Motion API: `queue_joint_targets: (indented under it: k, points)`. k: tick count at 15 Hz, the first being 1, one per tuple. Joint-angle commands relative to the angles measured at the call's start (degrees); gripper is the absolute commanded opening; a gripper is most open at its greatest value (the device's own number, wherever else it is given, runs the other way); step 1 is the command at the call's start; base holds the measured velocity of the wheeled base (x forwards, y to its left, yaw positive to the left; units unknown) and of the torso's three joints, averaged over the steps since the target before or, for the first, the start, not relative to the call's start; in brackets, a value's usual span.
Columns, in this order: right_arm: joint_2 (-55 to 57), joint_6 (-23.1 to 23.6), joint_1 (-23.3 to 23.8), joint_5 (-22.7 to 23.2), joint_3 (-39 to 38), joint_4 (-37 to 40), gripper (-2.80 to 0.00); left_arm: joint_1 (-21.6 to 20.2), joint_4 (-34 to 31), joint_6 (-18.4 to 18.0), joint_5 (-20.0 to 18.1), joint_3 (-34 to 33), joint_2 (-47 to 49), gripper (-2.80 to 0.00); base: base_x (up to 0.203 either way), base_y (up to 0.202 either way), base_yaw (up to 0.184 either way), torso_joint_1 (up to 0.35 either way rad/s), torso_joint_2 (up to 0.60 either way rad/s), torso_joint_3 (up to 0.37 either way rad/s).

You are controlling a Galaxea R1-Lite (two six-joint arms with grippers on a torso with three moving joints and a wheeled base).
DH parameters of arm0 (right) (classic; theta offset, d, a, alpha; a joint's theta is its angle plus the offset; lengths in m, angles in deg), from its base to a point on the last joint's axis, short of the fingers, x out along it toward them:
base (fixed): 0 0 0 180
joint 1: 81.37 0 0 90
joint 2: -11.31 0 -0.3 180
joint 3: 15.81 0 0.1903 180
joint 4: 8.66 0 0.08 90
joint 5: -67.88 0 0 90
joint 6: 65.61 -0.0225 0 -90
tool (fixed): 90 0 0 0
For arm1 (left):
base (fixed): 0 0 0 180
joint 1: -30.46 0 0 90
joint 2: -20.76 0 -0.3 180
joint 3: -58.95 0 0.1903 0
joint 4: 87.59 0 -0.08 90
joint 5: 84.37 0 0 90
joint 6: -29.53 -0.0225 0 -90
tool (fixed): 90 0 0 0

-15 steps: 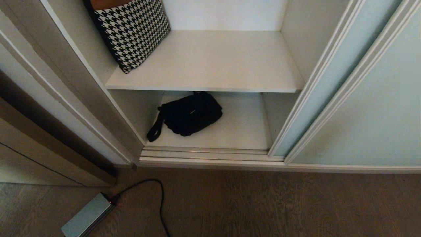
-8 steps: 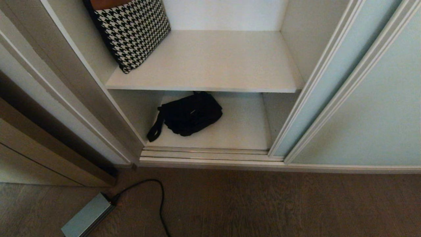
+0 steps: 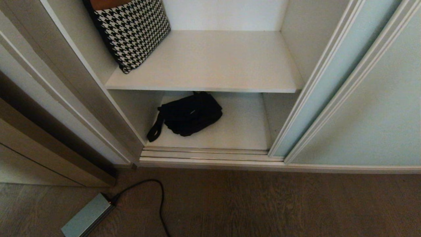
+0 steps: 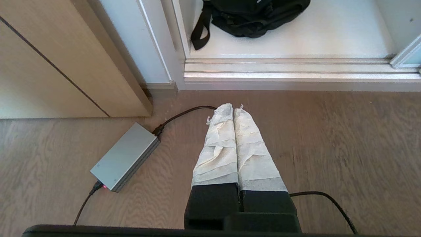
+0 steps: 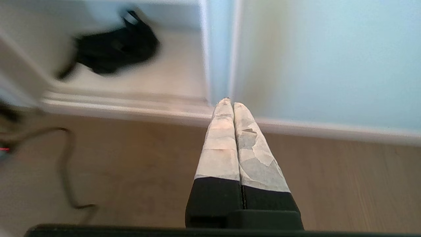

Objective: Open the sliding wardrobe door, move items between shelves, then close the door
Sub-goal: Close the door

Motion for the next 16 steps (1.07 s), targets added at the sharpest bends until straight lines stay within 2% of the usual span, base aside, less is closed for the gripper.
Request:
queue_joint_targets:
  k: [1, 4, 7, 9, 12, 16]
  points:
    - [9.1, -1.6, -0.6, 2.4, 17.0, 10.8, -2.8, 0.0, 0.0, 0.0, 0.0, 0.0, 0.1, -2.8, 0.0, 0.0, 0.0, 0.0, 0.0, 0.0]
    - [22.0, -10.1, -1.0, 6.6, 34.9, 17.0, -2.8, 0.0, 0.0, 0.0, 0.0, 0.0, 0.1, -2.8, 0.0, 0.0, 0.0, 0.0, 0.0, 0.0]
    - [33.9, -22.7, -1.3, 8.5, 47.3, 18.8, -2.8, 0.0, 0.0, 0.0, 0.0, 0.0, 0.1, -2.8, 0.0, 0.0, 0.0, 0.0, 0.0, 0.0]
    - [39.7, -29.0, -1.4, 8.9, 50.7, 18.3, -2.8, 0.0, 0.0, 0.0, 0.0, 0.0, 0.1, -2.8, 0.0, 0.0, 0.0, 0.0, 0.0, 0.0]
    - [46.7, -34.1, -1.4, 9.0, 51.2, 11.3, -2.8, 0.0, 0.0, 0.0, 0.0, 0.0, 0.1, -2.8, 0.0, 0.0, 0.0, 0.0, 0.0, 0.0]
    - [54.8, -37.5, -0.1, 8.4, 50.8, 3.7, -2.8, 0.0, 0.0, 0.0, 0.0, 0.0, 0.1, -2.8, 0.0, 0.0, 0.0, 0.0, 0.0, 0.0]
